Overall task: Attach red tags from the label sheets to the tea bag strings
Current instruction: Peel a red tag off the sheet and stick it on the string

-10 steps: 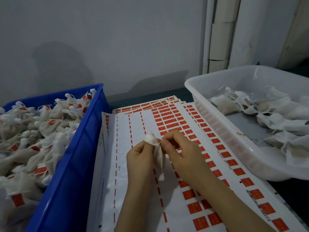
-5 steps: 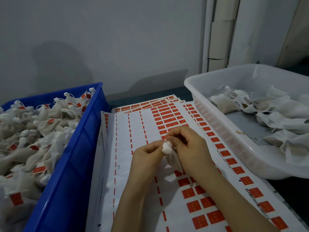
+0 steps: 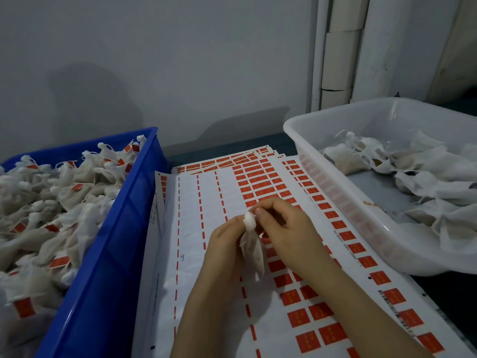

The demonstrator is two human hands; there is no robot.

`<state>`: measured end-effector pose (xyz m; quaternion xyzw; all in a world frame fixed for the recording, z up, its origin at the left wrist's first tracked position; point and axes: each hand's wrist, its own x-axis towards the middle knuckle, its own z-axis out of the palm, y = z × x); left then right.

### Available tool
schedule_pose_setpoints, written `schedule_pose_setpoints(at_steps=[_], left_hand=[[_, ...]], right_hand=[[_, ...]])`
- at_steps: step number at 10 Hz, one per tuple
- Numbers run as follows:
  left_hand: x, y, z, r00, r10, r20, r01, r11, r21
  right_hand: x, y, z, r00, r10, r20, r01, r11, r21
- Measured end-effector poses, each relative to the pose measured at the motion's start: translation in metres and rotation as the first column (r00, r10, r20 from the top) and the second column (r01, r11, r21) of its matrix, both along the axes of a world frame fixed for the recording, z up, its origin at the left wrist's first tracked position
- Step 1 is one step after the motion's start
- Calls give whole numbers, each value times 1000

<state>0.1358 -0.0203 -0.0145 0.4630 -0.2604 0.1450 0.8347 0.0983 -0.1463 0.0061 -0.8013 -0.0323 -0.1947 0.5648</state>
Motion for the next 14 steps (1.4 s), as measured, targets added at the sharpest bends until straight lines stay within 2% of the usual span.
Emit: schedule_pose_setpoints(at_steps=[1,2,3,5,6,7,8,10,11,12,14], left_hand=[[-2,6,6,841,-194,-506,287,952,111],[-11,-8,11,741,-24,-671,327,886,329],[-10,-18,17,742,113,-660,212,895,392],[-6,-19,7,750,203,-629,177,855,487],[-7,-21,5,723,226,-653,116,892,437],[-12,-18,11,761,183,-622,107,911,398],[-17,-16,14,780,95,-618,164,922,350],[-20,-11,21,808,61,-587,160,935,317],[-19,-11,22,798,62,-600,166,934,316],[-18,-10,23,791,13,-612,223,925,308],[-14,-5,20,743,-87,-663,339,903,262]], right_hand=[[1,1,-1,999,26,-32,-27,1000,-5],[1,0,-1,996,69,-59,-69,998,9],[2,0,-1,994,79,-74,-78,997,18],[2,-1,1,996,52,-71,-46,996,75],[1,-4,2,995,56,-86,-40,983,178],[2,-6,4,993,45,-107,-21,976,218],[3,-7,4,993,35,-115,-14,984,177],[2,-11,3,941,219,-259,-158,959,236],[1,-13,5,902,308,-302,-209,925,319],[1,-14,6,898,336,-284,-215,898,385],[-1,-11,9,906,321,-277,-189,890,416]])
